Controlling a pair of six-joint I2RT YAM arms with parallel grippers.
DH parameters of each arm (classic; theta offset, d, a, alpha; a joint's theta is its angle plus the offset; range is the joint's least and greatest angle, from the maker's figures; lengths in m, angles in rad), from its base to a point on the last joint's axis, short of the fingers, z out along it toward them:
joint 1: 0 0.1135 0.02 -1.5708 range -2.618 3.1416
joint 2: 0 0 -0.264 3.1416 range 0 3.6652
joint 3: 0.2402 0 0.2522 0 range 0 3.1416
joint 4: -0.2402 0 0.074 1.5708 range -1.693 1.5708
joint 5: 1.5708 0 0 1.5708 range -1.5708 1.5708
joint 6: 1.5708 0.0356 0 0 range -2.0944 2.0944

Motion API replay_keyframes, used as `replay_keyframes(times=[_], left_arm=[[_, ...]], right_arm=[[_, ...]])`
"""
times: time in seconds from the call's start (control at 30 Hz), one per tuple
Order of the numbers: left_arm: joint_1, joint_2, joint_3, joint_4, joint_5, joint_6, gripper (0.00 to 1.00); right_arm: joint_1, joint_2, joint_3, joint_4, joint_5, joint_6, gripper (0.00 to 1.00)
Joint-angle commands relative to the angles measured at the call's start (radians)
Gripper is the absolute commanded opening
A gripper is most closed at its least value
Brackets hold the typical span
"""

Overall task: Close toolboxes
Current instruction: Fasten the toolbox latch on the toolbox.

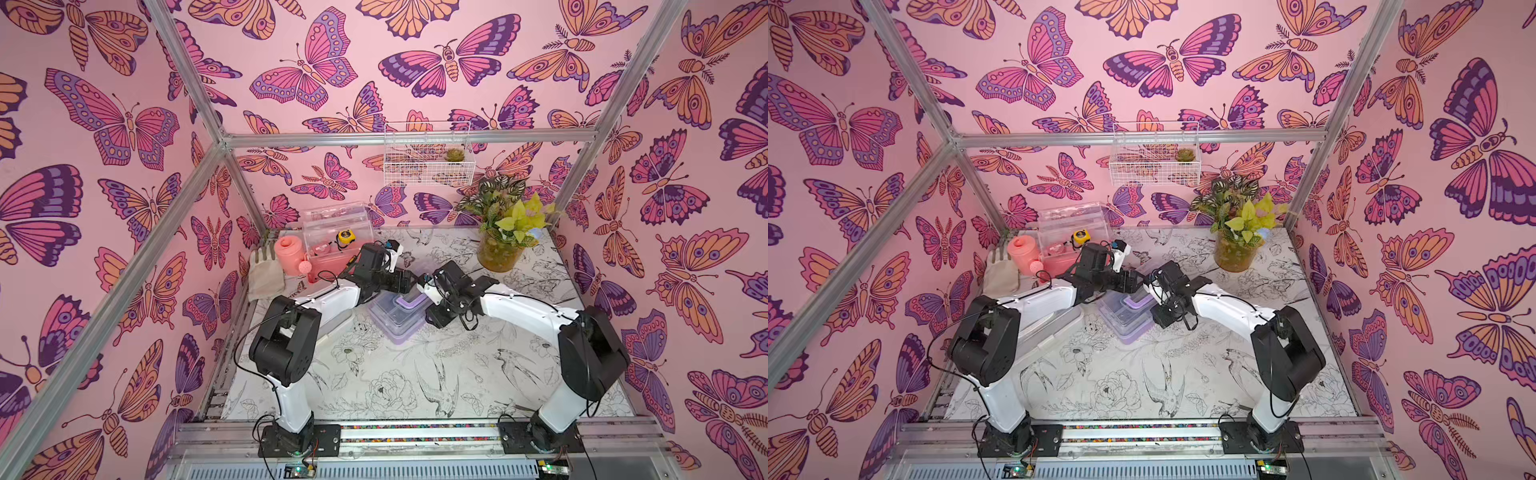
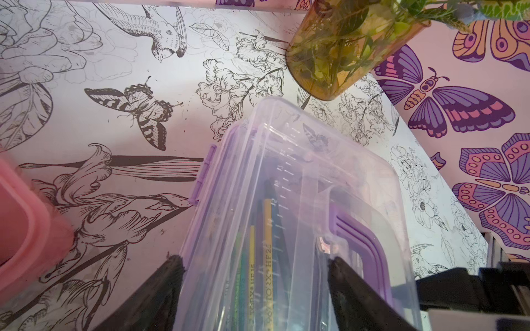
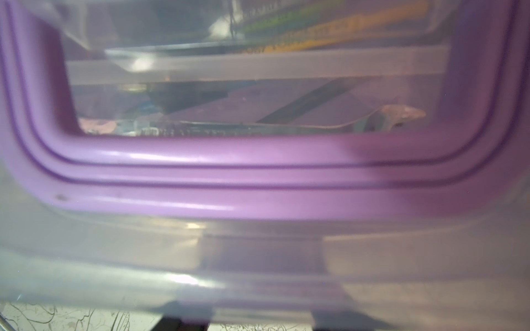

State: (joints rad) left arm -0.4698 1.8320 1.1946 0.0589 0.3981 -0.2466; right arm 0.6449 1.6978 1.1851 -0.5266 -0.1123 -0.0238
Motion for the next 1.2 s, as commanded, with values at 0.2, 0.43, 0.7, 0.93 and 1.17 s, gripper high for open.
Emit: replay_keyframes(times=[0.2,0.43,0.7,0.93,1.17], left_arm=[[-0.002,0.026,-0.063,-0.188,-0.01,-0.025,0.81],[0.005,0.022,-0.064,-0.188,-0.008,-0.028,0.81],[0.008,0.025,-0.063,-0.188,-0.007,-0.028,0.81],[0.011,0.023,-0.068,-0.186,-0.014,-0.025,0.81],[0.016,0.024,-0.079,-0.172,-0.013,-0.028,0.81]], right_arm=[[0.025,-0.048,-0.047,0.163,-0.046,-0.004,0.65],[0.025,-0.076,-0.072,0.168,-0.017,-0.016,0.64],[0.024,-0.097,-0.049,0.103,0.019,-0.021,0.61],[0.025,-0.086,-0.04,0.119,0.05,-0.016,0.53],[0.029,-0.08,-0.048,0.146,0.04,-0.027,0.37]])
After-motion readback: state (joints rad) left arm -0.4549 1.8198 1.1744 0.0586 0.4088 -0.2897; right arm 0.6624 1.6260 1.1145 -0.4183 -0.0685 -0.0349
